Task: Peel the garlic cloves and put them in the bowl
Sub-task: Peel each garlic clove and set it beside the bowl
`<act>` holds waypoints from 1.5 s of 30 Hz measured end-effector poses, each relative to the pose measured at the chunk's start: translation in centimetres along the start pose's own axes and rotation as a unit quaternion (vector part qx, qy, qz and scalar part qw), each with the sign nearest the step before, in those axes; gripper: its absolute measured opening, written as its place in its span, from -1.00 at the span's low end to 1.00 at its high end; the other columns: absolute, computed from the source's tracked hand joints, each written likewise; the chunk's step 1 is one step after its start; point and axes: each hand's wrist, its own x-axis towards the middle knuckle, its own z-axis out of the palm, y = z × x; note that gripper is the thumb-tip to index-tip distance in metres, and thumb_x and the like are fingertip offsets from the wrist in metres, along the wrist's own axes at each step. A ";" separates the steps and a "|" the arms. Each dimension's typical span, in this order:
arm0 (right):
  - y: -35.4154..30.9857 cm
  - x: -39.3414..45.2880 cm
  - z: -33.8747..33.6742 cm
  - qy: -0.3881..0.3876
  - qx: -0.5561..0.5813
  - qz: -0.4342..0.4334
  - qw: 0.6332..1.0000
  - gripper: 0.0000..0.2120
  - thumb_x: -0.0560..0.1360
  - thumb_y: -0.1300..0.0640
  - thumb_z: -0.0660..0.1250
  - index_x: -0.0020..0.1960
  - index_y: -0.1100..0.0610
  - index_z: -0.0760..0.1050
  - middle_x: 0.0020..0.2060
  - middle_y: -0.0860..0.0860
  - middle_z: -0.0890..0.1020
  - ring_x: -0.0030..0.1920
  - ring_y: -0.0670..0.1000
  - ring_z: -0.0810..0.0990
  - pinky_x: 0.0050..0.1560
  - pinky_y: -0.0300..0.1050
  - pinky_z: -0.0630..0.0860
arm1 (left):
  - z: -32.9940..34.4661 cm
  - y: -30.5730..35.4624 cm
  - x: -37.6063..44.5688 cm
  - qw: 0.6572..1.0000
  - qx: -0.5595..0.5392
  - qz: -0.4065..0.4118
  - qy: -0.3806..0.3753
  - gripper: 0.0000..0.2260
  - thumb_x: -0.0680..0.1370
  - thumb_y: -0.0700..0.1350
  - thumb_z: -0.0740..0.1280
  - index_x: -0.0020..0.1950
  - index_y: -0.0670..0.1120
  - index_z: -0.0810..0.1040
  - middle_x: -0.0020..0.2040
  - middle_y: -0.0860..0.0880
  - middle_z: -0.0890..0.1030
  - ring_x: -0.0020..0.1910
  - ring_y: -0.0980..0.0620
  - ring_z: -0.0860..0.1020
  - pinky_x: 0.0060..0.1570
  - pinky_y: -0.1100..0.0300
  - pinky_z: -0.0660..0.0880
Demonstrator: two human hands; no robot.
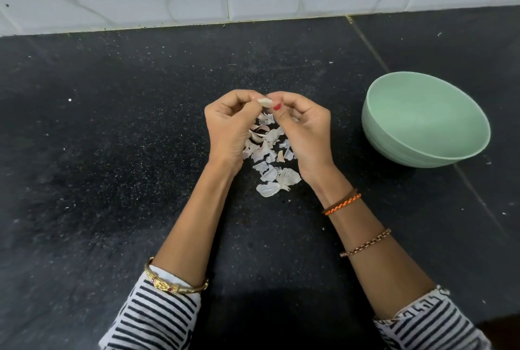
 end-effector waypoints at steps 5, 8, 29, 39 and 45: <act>0.3 0.4 -0.7 -0.004 -0.063 -0.036 0.997 -0.82 0.48 0.34 0.33 0.01 0.14 0.57 -0.16 -0.03 0.64 -0.09 -0.11 0.61 -0.07 -0.27 0.53 | -0.4 -0.2 0.3 1.000 0.000 0.001 0.021 -0.90 0.29 -0.32 0.34 -0.30 -0.13 0.56 -0.42 0.10 0.58 -0.39 0.19 0.50 -0.28 0.32 0.46; 0.2 0.3 -0.5 0.033 -0.055 -0.004 0.998 -0.82 0.52 0.33 0.27 -0.11 0.11 0.57 -0.23 -0.07 0.62 -0.18 -0.21 0.58 -0.12 -0.34 0.50 | -0.1 -0.2 0.1 1.000 0.005 0.008 0.002 -0.84 0.29 -0.35 0.31 -0.22 -0.13 0.54 -0.46 0.09 0.56 -0.45 0.21 0.47 -0.32 0.35 0.45; 2.0 0.2 -0.7 0.150 -0.306 -0.155 0.927 -0.87 0.50 0.17 0.31 -0.10 0.14 0.64 -0.26 -0.06 0.64 -0.13 0.02 0.51 -0.13 -0.42 0.33 | -1.1 -0.4 0.1 0.990 0.128 0.051 -0.044 -0.86 0.46 -0.25 0.38 -0.19 -0.02 0.65 -0.27 0.11 0.66 -0.22 0.06 0.57 -0.13 0.20 0.52; 2.1 0.2 -0.7 0.162 -0.361 -0.229 0.889 -0.81 0.47 0.09 0.30 -0.18 0.15 0.64 -0.35 -0.02 0.62 -0.19 -0.03 0.43 -0.21 -0.42 0.28 | -1.4 -0.1 0.1 0.986 0.151 0.043 -0.061 -0.85 0.41 -0.25 0.38 -0.25 0.00 0.64 -0.35 0.12 0.64 -0.30 0.00 0.52 -0.28 0.28 0.46; 2.5 0.4 -0.7 0.168 -0.370 -0.268 0.873 -0.83 0.45 0.11 0.32 -0.21 0.16 0.64 -0.39 -0.01 0.60 -0.21 -0.06 0.41 -0.25 -0.38 0.28 | -1.1 -0.4 0.2 0.986 0.158 0.035 -0.045 -0.85 0.38 -0.30 0.37 -0.27 -0.05 0.63 -0.39 0.06 0.61 -0.38 0.12 0.47 -0.35 0.36 0.41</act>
